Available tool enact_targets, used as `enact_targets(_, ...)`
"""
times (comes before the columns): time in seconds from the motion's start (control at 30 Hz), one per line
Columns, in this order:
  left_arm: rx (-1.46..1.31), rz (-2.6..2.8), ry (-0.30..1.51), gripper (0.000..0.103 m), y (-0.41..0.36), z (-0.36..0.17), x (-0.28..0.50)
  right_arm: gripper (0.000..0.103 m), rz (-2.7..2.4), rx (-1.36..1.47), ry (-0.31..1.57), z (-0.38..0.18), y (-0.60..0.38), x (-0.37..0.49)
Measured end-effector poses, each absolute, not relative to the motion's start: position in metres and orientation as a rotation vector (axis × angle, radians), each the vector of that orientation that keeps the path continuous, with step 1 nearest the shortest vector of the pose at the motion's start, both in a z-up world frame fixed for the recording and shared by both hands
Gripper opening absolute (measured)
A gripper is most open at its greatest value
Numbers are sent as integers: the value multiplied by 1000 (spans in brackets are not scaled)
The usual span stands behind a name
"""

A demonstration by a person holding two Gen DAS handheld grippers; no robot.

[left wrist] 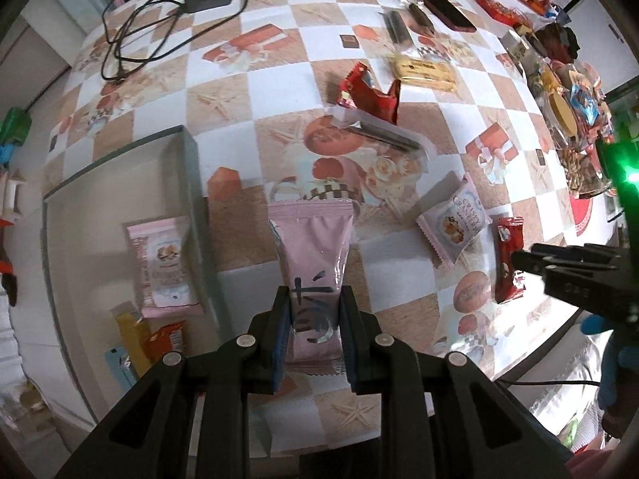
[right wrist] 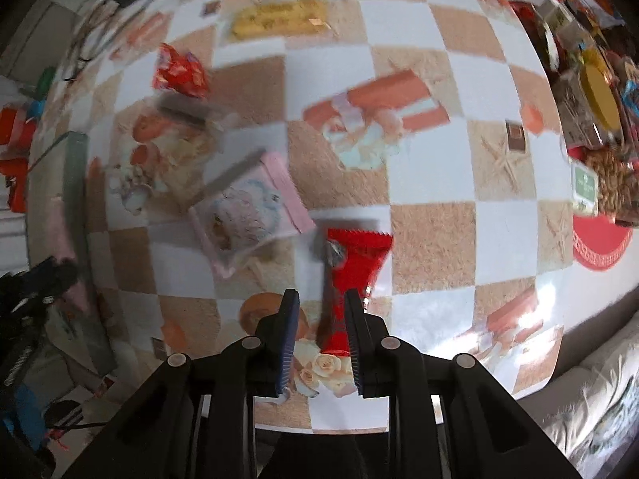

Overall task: Organize snacks
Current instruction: 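Carry the pink bar and red pack into the white tray and open both tools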

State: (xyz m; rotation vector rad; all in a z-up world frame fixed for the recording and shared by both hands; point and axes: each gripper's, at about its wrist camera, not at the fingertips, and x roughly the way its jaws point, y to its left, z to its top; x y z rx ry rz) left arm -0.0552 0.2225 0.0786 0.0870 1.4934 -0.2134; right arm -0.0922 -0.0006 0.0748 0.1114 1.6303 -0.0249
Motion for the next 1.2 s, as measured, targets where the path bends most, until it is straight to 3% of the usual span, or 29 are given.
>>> enact_targets(0.03,85,-210,1492,26,225,81,-56,72,-44,114,1638,72,-2,-93)
enact_targets(0.07,82,-207,1490,26,228,83,-58,77,-68,124,1636,69,-5,-95)
enact_targets(0.2,72,-196,1485,26,236,91,-61,77,-93,148,1666,57,-10,-100)
enact_targets(0.3,62,-183,1481,26,243,95,-63,65,-111,147,1688,48,-11,-101)
enact_targets(0.5,50,-155,1473,26,257,102,-67,61,-123,118,1696,34,-6,-89)
enact_targets(0.57,41,-143,1474,26,263,103,-69,51,-114,108,1692,32,-2,-78)
enact_targets(0.6,37,-137,1476,26,266,103,-69,28,-101,103,1687,32,1,-77)
enact_targets(0.63,34,-131,1478,26,269,103,-70,21,-80,89,1685,35,7,-74)
enact_targets(1.2,-40,-44,1439,26,315,113,-76,21,227,63,1565,101,129,-51)
